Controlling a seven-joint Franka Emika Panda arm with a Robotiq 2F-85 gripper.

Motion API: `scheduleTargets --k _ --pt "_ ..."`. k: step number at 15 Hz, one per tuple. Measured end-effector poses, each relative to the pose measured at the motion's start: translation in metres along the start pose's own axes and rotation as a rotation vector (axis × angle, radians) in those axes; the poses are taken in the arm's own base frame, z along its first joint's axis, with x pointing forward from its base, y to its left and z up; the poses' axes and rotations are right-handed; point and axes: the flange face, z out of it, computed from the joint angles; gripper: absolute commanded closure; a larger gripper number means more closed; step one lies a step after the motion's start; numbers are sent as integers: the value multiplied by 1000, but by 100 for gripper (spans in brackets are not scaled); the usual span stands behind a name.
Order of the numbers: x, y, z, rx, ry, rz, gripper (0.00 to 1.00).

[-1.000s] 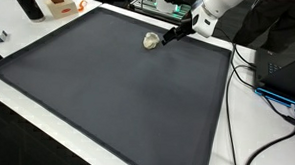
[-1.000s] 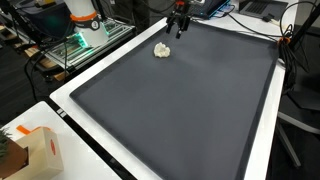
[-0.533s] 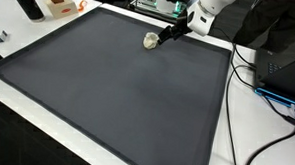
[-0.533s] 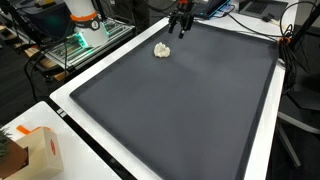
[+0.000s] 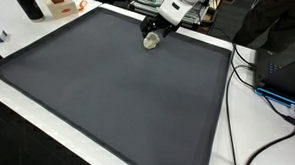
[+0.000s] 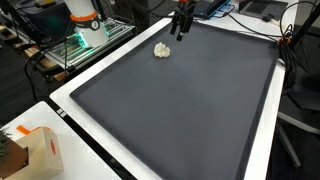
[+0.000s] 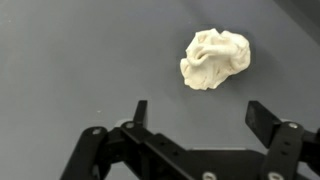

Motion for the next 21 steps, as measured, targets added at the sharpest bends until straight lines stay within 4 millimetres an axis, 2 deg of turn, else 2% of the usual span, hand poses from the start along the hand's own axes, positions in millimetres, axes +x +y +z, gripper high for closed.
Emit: scheduleTargets --k 6,11,16,21 --pt "-27 53 7 148 55 282 0" --pt "-56 88 21 280 74 515 0" --pt "-88 111 35 409 84 740 0" --pt "-116 120 56 527 75 970 0"
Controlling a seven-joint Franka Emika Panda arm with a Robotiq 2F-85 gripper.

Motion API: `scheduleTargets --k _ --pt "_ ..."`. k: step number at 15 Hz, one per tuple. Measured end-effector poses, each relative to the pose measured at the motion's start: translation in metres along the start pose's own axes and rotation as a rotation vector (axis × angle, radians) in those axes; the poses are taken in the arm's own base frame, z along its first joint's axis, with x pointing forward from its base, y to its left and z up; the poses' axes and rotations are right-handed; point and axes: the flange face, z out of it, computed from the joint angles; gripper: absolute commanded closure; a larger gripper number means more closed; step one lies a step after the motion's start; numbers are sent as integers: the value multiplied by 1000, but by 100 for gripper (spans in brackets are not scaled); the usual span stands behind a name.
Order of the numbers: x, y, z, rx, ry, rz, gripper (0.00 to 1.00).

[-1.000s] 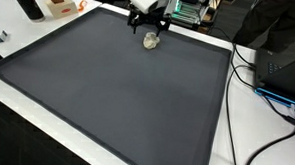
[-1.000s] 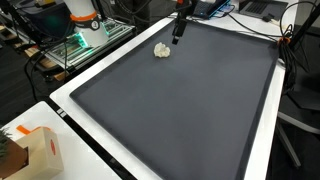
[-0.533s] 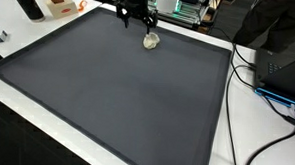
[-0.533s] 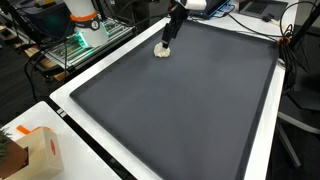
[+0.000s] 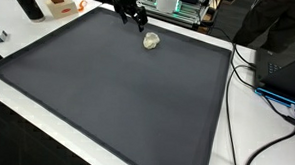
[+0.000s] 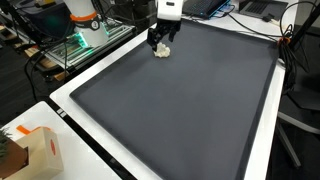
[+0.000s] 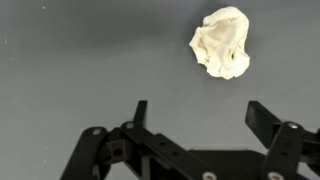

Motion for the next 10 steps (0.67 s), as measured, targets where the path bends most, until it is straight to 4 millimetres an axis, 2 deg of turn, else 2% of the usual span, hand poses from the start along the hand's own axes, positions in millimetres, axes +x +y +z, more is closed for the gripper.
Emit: scheduleTargets --k 5,10 --pt "-16 28 14 102 -50 235 0" --pt "-33 44 25 209 -86 465 0"
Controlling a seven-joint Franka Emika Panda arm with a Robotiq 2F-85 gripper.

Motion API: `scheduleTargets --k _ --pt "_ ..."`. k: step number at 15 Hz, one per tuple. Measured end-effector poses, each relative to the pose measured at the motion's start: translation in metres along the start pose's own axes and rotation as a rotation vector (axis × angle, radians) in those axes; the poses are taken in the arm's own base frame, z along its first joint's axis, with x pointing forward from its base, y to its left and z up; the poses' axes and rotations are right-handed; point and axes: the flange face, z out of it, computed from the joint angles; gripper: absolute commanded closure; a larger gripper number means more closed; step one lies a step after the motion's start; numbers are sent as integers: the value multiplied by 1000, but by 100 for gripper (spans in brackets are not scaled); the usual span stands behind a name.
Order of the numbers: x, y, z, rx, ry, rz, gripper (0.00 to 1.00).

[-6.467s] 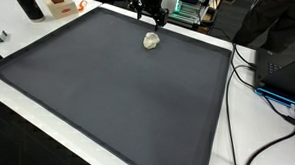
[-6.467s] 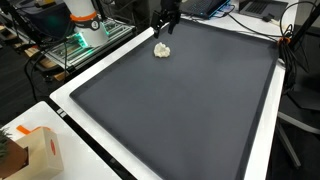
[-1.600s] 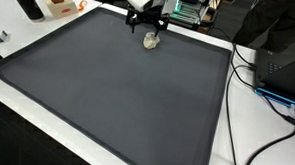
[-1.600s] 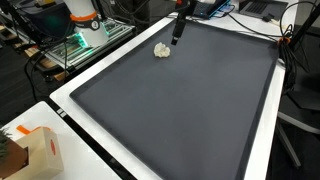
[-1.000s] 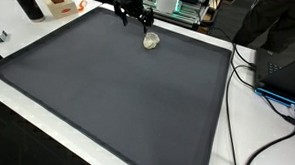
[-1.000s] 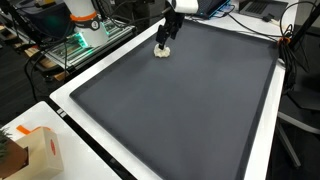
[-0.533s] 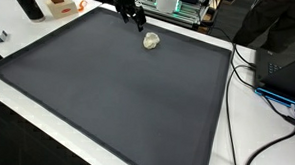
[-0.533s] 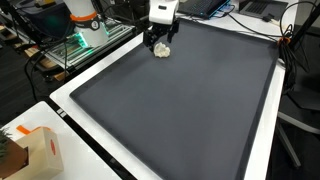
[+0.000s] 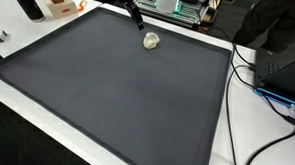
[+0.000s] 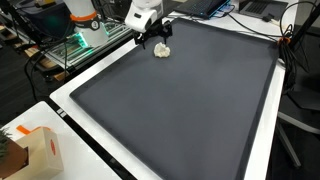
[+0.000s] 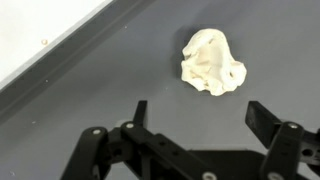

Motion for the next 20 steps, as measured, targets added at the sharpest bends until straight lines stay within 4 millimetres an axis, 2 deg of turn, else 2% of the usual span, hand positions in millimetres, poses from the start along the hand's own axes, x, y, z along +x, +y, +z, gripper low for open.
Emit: scheduleTargets --k 16,20 --pt "-12 55 34 400 -22 732 0" --pt "-18 63 45 454 -38 780 0"
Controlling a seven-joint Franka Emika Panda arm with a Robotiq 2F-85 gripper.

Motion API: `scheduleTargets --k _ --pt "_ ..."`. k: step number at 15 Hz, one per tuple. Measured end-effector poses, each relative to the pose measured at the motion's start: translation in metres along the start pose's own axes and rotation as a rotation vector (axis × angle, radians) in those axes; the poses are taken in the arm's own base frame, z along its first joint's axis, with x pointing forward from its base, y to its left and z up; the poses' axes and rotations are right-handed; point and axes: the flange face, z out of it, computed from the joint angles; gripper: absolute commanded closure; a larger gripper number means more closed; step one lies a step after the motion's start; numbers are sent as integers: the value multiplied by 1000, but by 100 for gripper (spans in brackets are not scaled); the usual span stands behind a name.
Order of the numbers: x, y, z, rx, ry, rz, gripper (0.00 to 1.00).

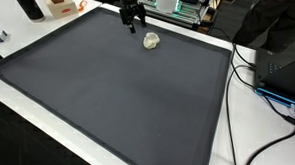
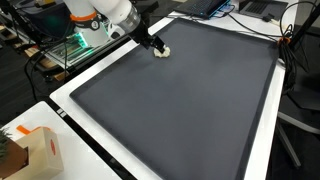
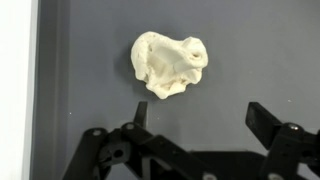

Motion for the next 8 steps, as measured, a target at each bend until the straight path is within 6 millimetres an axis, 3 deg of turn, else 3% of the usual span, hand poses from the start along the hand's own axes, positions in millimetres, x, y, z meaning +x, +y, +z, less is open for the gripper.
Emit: scheduleTargets --k 8 --pt "0 15 8 -18 -10 -74 0"
